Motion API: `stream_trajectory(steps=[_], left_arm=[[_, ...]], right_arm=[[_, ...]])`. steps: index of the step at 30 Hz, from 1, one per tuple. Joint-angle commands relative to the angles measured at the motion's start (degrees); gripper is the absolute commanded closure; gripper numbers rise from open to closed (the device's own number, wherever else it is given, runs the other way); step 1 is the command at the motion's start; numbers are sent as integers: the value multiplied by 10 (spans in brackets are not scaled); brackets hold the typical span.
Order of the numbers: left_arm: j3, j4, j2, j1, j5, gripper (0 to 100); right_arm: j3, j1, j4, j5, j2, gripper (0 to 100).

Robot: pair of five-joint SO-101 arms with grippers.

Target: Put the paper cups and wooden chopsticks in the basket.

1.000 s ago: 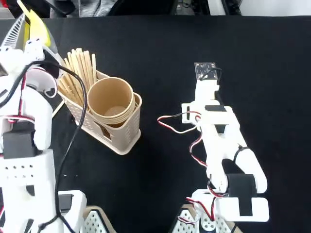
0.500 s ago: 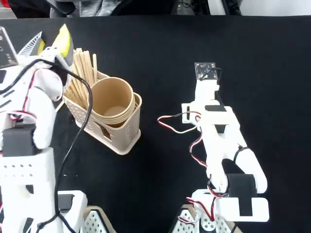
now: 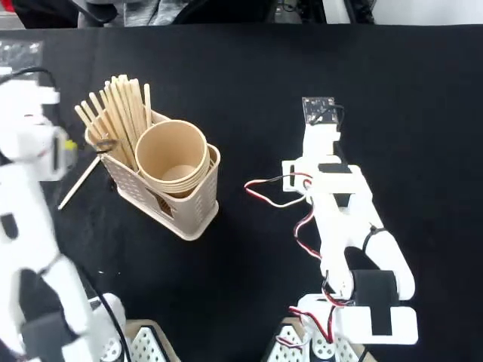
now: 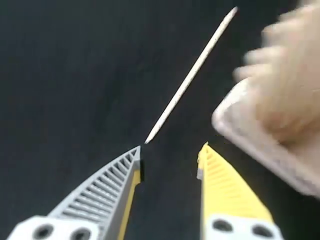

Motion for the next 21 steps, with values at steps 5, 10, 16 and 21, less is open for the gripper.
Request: stream_trajectory(steps=[5, 10, 16, 21], left_arm=[[117, -136, 132, -109, -87, 809], [233, -264, 157, -90, -90, 806], [291, -388, 197, -73, -89, 804], [240, -406, 289, -63, -91, 804]], right_arm=[[-3, -7, -7, 0, -14, 984], [-2, -7, -7, 0, -14, 984], [-2, -7, -7, 0, -14, 984], [-2, -7, -7, 0, -14, 984]])
